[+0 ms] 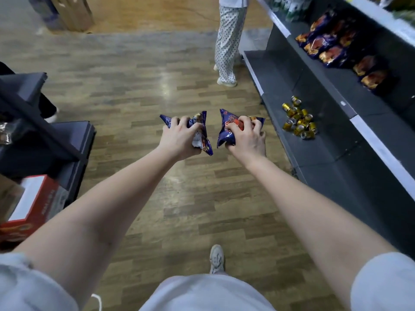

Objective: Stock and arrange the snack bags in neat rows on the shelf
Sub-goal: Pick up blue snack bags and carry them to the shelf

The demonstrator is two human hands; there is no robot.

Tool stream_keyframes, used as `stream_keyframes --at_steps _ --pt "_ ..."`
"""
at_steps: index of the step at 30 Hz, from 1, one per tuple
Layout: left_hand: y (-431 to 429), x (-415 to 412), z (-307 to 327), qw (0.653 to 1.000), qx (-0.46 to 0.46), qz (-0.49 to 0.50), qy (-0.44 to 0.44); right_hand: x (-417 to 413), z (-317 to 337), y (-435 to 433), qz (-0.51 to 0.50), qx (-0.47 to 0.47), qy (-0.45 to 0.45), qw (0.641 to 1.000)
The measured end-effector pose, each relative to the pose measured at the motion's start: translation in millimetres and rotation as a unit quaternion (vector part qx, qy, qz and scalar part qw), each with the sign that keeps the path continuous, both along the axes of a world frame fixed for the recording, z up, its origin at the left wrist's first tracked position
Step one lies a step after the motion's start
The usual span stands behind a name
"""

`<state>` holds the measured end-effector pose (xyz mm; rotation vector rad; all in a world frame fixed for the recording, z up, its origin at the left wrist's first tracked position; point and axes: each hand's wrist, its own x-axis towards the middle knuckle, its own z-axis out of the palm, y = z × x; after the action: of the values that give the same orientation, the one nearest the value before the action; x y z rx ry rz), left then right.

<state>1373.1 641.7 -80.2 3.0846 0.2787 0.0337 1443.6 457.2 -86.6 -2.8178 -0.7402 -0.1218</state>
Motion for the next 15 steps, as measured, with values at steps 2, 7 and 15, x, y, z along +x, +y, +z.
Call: stream_keyframes --at_steps 2,7,15 --pt "-20 28 3 1.000 -0.004 -0.003 -0.008 31 3 -15 0.003 -0.008 0.003 1.000" --pt "-57 89 5 1.000 -0.005 -0.019 -0.009 86 2 -54 -0.038 0.015 0.016 0.999" --pt "-103 190 0 0.997 0.011 -0.077 -0.002 170 -10 -125 -0.055 -0.043 -0.004 0.998"
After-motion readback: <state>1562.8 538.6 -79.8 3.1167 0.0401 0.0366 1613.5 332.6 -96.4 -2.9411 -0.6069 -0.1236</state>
